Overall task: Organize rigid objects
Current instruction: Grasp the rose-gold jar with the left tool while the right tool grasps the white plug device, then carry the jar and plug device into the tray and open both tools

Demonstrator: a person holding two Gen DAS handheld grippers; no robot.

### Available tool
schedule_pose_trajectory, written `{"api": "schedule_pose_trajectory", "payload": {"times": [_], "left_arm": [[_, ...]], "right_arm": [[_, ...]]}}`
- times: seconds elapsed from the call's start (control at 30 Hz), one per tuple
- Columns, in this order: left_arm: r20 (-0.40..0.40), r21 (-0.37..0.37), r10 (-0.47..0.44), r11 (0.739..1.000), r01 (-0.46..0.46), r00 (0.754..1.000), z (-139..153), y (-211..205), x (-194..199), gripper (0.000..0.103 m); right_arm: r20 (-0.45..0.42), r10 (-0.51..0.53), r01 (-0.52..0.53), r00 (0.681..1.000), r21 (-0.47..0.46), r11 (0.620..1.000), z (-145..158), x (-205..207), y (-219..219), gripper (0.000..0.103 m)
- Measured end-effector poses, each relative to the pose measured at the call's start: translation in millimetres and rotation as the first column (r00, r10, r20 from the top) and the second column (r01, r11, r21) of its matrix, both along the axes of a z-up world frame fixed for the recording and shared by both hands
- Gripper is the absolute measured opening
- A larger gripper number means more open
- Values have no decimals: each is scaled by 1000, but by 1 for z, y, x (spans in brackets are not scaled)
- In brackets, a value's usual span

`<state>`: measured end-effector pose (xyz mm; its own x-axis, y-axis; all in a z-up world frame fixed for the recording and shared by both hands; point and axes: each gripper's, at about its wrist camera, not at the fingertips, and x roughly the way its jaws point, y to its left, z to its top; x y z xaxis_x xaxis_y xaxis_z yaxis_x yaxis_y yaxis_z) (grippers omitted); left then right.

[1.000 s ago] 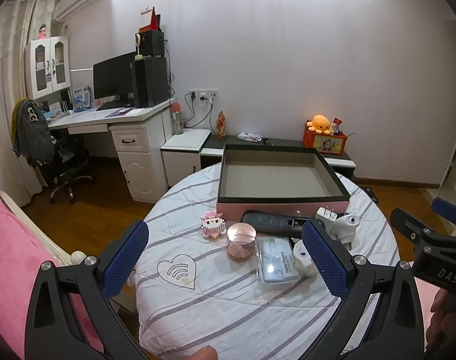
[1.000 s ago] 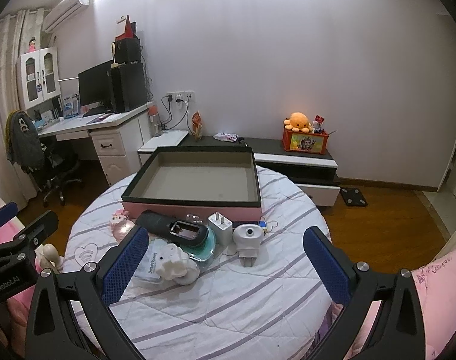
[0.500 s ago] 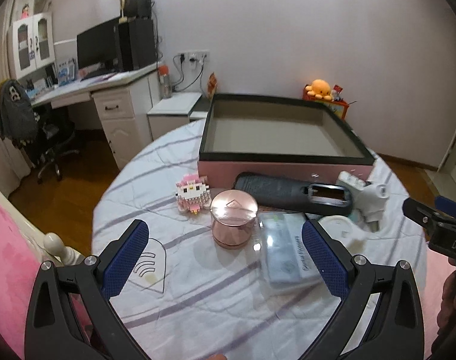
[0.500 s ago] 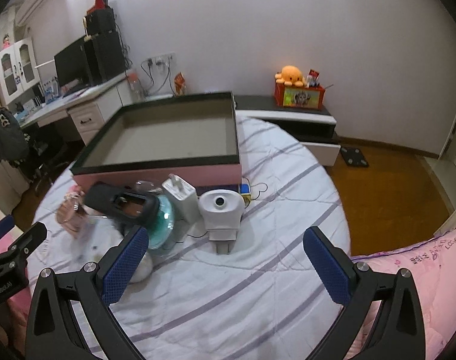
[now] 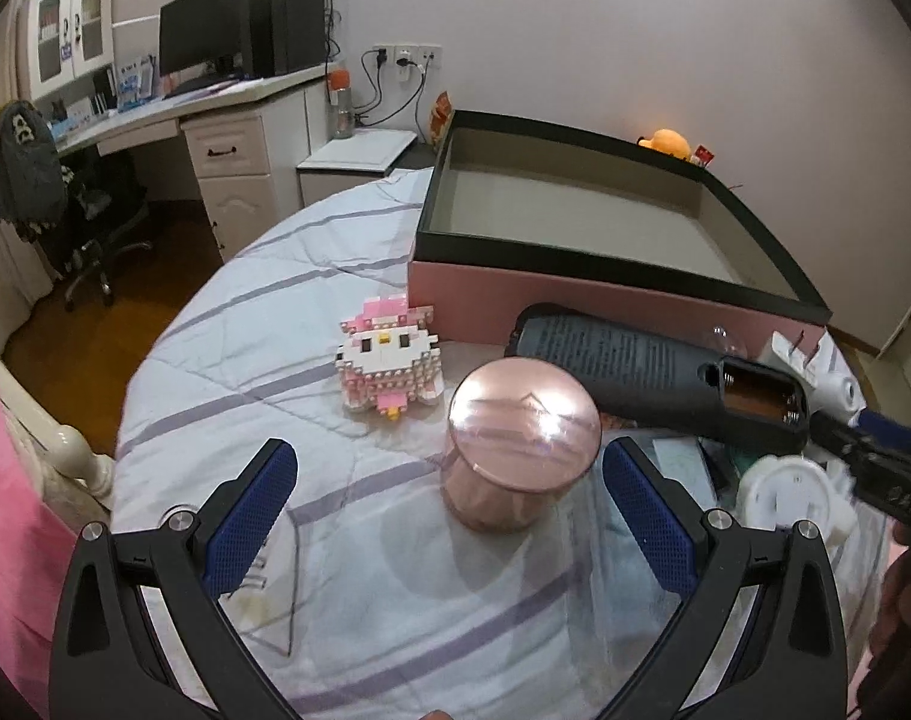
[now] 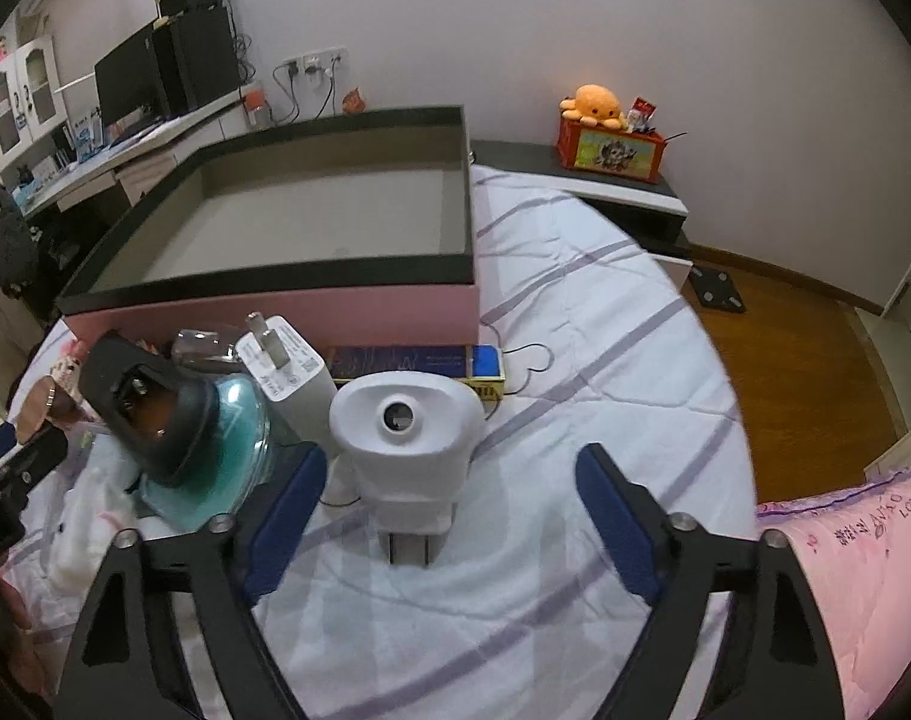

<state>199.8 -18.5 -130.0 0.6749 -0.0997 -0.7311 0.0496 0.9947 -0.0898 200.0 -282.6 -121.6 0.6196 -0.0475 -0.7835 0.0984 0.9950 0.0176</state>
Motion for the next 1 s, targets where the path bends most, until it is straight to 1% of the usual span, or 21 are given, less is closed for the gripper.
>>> {"api": "schedule_pose_trajectory", "payload": {"times": [0.07,0.1,0.17,0.23,0.27,0.33,0.37,0.4,0.5,0.6,0.67,0.8,1.0], "left_arm": [[2,-2,-1,1000,1,1000,-1,-2,2,102],[4,-7,-6,1000,6,1000,-1,-2,4,100],[1,-34,-10,999,10,1000,-3,0,6,94],[0,-61,-12,998,12,1000,-5,4,8,85],[-2,-77,-17,997,17,1000,-6,5,8,82],[1,-114,-36,993,36,999,-6,7,7,65],[3,-127,-46,991,46,999,-6,7,6,61],[5,-139,-59,988,59,998,-5,7,6,49],[10,-125,-70,990,70,998,-3,5,4,49],[3,-137,-67,988,67,998,-1,8,2,49],[7,-123,-65,990,65,998,1,9,-3,49],[27,-87,-60,994,62,998,9,11,-13,49],[63,-71,-56,996,60,996,28,17,-27,49]], "right_arm": [[-8,9,-9,1000,3,1000,-5,6,1,76],[-14,11,-11,1000,4,1000,-9,9,2,73],[-20,11,-11,1000,7,1000,-14,12,2,67],[-18,14,-13,1000,23,1000,-17,13,2,61],[-15,20,-19,1000,27,999,-17,13,2,56],[-14,25,-25,1000,27,999,-17,12,4,55],[-13,25,-25,1000,28,999,-16,12,4,55],[-11,25,-25,1000,38,999,-16,11,3,55],[3,20,-20,1000,58,998,-12,9,0,55],[18,19,-21,1000,65,998,-7,3,-1,54],[27,19,-21,999,70,997,-3,-3,-2,54],[45,21,-24,999,84,996,10,-15,-4,54],[71,37,-44,997,98,994,25,-27,-4,53]]}}
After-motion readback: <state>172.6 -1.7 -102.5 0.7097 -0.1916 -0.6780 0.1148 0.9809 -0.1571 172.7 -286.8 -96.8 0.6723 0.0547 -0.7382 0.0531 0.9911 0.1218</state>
